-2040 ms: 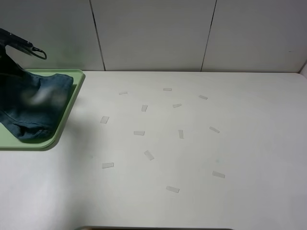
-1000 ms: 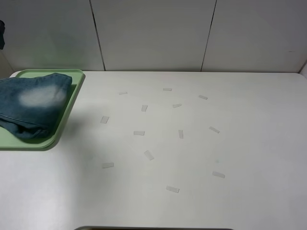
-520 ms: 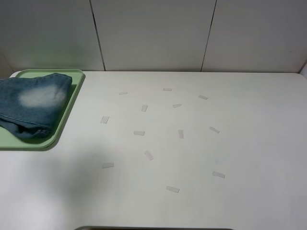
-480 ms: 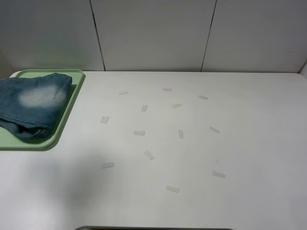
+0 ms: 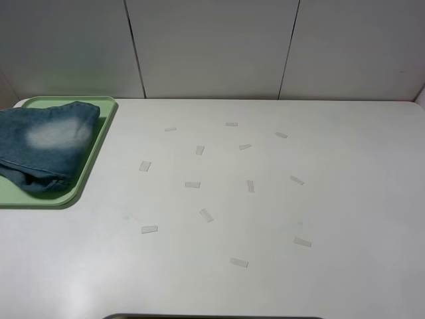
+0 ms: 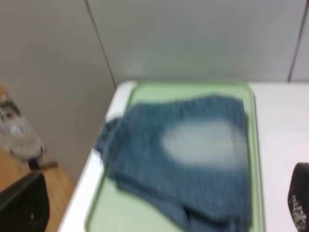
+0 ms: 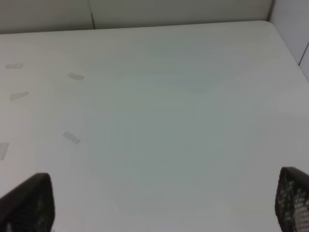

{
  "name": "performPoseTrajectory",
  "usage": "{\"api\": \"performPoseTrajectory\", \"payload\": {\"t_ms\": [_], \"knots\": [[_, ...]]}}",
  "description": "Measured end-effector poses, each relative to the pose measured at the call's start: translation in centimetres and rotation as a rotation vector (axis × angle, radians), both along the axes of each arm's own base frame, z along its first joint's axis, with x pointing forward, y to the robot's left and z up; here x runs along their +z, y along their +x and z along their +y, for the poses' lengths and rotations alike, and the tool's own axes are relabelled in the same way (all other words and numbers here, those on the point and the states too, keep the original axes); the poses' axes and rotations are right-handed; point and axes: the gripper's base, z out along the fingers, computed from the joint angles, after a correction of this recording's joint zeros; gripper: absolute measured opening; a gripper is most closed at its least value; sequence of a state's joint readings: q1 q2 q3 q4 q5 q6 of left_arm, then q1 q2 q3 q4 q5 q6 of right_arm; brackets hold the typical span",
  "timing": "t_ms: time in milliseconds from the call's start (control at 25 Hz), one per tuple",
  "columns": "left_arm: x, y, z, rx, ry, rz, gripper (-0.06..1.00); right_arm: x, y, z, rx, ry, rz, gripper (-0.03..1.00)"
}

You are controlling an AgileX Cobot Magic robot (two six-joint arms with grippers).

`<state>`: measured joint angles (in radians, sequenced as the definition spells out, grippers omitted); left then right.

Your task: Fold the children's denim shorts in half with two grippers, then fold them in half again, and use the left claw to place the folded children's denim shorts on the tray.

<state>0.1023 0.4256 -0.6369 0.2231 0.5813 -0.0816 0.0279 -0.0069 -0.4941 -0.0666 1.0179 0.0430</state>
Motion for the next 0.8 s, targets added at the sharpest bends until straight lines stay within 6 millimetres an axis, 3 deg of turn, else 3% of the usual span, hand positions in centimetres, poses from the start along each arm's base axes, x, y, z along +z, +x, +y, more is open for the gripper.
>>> {"api": "performPoseTrajectory", "payload": {"t_ms": [80,200,440,560,800], "knots": [[-0.5,-3.0,-0.3,0.005,-0.012,0.01,0.99,0.0,0.0,0.0,0.0,0.0,0.0,0.69],[-0.8,-5.5,-0.6,-0.009,-0.013,-0.027,0.99,0.0,0.0,0.0,0.0,0.0,0.0,0.69],[-1.9,-8.7,-1.2,-0.054,-0.049,-0.065,0.99,0.0,0.0,0.0,0.0,0.0,0.0,0.69],[-2.6,-9.4,-1.5,-0.073,-0.068,-0.065,0.99,0.0,0.0,0.0,0.0,0.0,0.0,0.69],[-4.7,-8.4,-2.2,-0.161,-0.123,0.023,0.99,0.0,0.0,0.0,0.0,0.0,0.0,0.69]]}}
